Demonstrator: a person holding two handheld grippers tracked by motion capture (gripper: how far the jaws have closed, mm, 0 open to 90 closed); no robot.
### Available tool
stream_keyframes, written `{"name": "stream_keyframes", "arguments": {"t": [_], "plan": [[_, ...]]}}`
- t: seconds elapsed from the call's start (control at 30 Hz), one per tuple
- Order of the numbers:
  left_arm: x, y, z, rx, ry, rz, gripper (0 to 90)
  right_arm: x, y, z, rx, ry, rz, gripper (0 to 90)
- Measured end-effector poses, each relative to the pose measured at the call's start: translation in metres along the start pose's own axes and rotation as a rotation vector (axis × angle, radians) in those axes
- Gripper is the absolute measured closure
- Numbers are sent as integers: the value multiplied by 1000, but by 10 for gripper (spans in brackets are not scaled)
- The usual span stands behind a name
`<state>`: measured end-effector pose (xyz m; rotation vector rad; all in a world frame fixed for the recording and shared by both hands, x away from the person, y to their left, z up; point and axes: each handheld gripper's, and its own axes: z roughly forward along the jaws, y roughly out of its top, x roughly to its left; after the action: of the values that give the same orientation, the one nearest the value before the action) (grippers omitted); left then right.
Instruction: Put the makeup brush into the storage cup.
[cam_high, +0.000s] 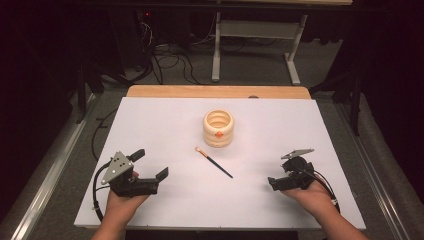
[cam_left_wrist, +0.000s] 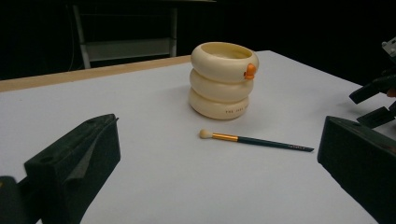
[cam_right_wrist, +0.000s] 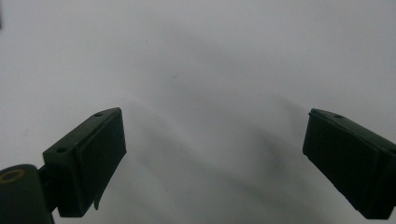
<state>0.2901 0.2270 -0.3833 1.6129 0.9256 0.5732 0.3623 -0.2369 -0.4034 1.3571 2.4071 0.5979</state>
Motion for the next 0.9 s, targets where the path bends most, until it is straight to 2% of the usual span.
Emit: {"name": "stream_keyframes", "arguments": {"t": [0.37, 0.47, 0.63, 0.8, 0.9], "plan": [[0, 0, 0, 1, -1, 2, 0, -1, 9, -4, 93, 17, -32, 85], [0, 0, 0, 2, 1, 5, 0, -1, 11, -5, 115, 9, -53, 86], [1, 0, 0, 5, 4, 10, 0, 1, 14, -4, 141, 18, -82, 95], [0, 0, 1, 6, 5, 12, 0, 6, 17, -2, 192, 23, -117, 104], [0, 0, 1, 6, 6, 14, 0, 7, 19, -3, 207, 33, -123, 113]]}}
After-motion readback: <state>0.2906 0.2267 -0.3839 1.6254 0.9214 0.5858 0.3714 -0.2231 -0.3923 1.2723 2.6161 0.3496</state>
